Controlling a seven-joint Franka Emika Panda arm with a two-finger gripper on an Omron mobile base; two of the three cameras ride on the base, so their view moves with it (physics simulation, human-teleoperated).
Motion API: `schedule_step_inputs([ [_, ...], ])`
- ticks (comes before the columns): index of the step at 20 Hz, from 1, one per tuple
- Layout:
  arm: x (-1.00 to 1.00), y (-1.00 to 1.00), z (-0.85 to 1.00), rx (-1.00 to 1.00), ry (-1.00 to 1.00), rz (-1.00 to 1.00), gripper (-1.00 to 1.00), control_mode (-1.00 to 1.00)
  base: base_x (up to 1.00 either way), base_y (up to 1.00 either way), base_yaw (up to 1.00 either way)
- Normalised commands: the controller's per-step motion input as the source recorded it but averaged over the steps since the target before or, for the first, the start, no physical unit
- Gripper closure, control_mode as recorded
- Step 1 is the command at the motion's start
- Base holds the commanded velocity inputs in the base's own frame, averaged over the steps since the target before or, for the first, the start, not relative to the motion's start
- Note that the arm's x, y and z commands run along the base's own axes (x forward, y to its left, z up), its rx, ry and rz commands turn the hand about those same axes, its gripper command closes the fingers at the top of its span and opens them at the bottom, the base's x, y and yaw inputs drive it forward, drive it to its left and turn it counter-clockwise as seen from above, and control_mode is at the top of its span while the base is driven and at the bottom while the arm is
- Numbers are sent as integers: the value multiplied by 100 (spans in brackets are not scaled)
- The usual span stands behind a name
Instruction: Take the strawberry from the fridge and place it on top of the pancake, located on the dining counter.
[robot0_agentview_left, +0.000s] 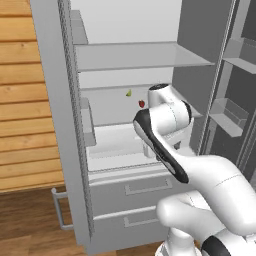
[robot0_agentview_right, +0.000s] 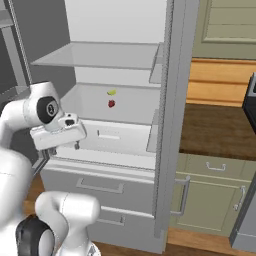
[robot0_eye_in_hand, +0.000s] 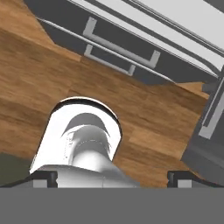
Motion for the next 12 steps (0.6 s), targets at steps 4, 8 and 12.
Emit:
schedule_step_inputs([
  [4, -51, -34, 11, 25, -1, -22, -100, -100, 0, 0, 0],
  [8, -45, -25, 23, 31, 0, -32, -100, -100, 0, 0, 0],
  [12, -48, -16, 18, 3, -6, -27, -100, -100, 0, 0, 0],
])
